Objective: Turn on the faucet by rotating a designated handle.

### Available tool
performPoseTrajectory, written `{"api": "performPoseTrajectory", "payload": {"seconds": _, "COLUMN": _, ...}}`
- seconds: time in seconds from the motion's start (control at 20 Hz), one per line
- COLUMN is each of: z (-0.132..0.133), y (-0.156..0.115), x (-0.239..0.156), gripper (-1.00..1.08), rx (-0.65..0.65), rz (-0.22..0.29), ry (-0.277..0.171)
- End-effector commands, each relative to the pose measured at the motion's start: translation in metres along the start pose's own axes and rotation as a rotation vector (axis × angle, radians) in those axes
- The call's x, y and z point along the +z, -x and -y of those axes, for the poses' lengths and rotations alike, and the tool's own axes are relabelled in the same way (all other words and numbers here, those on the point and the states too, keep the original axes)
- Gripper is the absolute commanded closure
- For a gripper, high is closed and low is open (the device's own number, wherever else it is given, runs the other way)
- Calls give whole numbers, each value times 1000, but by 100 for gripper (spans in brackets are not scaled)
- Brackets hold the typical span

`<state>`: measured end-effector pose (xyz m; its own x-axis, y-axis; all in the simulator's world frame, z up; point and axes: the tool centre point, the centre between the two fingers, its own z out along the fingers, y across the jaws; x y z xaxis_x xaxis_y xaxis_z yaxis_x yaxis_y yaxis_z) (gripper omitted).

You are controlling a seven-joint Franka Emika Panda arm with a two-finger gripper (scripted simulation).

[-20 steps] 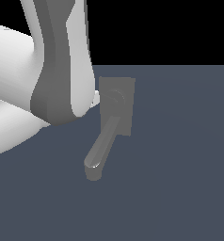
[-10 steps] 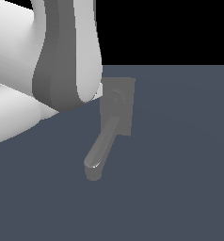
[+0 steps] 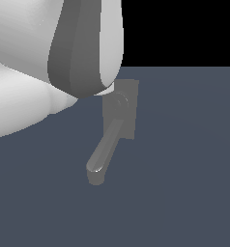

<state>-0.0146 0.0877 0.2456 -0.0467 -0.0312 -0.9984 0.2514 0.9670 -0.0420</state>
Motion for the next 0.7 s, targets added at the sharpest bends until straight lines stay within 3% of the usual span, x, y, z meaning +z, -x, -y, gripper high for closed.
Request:
{"api": "performPoseTrajectory", "payload": {"seconds": 0.0, "z": 5, "y": 21, "x": 4, "gripper": 108, "rx": 10, "rz": 30, "ry": -2}}
{"api": "performPoseTrajectory", "payload": {"seconds": 0.35, "z": 22, "y": 43, "x": 4, "gripper": 108, "rx": 15, "rz": 37, "ry": 0}}
{"api": "performPoseTrajectory", "payload": {"seconds": 0.4, "z": 22, "y": 43, "x": 4, "gripper": 108, "rx": 15, "rz": 37, "ry": 0}}
{"api": "performPoseTrajectory", "payload": {"seconds": 0.45, "z": 24, "y": 16, "x": -4, "gripper": 108, "rx": -9, "rz": -8, "ry": 2}}
{"api": "performPoseTrajectory", "payload": {"seconds": 0.65, "z": 38, "y": 25, "x": -2, "gripper": 108, "rx": -4, "rz": 1, "ry": 2}}
